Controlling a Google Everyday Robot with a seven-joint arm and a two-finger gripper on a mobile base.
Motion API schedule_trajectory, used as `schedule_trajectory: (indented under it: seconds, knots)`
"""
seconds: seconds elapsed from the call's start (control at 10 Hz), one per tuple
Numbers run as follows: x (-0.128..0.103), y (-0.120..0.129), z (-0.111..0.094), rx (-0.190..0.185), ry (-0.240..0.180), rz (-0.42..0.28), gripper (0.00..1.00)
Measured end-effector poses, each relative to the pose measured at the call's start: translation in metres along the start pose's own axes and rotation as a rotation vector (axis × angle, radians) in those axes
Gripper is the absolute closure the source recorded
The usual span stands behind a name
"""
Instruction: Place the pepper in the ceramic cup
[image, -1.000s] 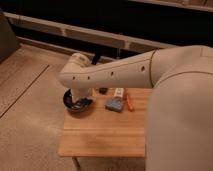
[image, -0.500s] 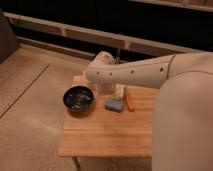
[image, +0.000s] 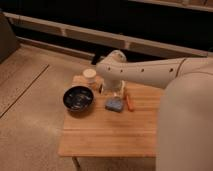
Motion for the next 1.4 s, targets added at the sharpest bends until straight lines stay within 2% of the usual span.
schedule_trajectory:
  seconds: [0.3,0.4,0.5,0.6,0.7,0.9,1.4]
  knots:
    - [-0.004,-0.001,0.002,-0.018,0.002,0.003,0.35]
    - [0.001,0.007,-0.005,-0.02,-0.009,-0.027,0.35]
    - [0.012,0.022,-0.011,-0.027,-0.014,-0.067,0.35]
    - [0.033,0.049,-0.023,-0.036,-0.026,-0.134,0.35]
    - [0.061,0.087,-0.035,-0.057,-0.035,-0.213,0.35]
    - [0.085,0.108,-0.041,-0.064,-0.03,-0.253,0.35]
    - [0.084,0.106,-0.041,-0.061,-0.03,-0.25,0.35]
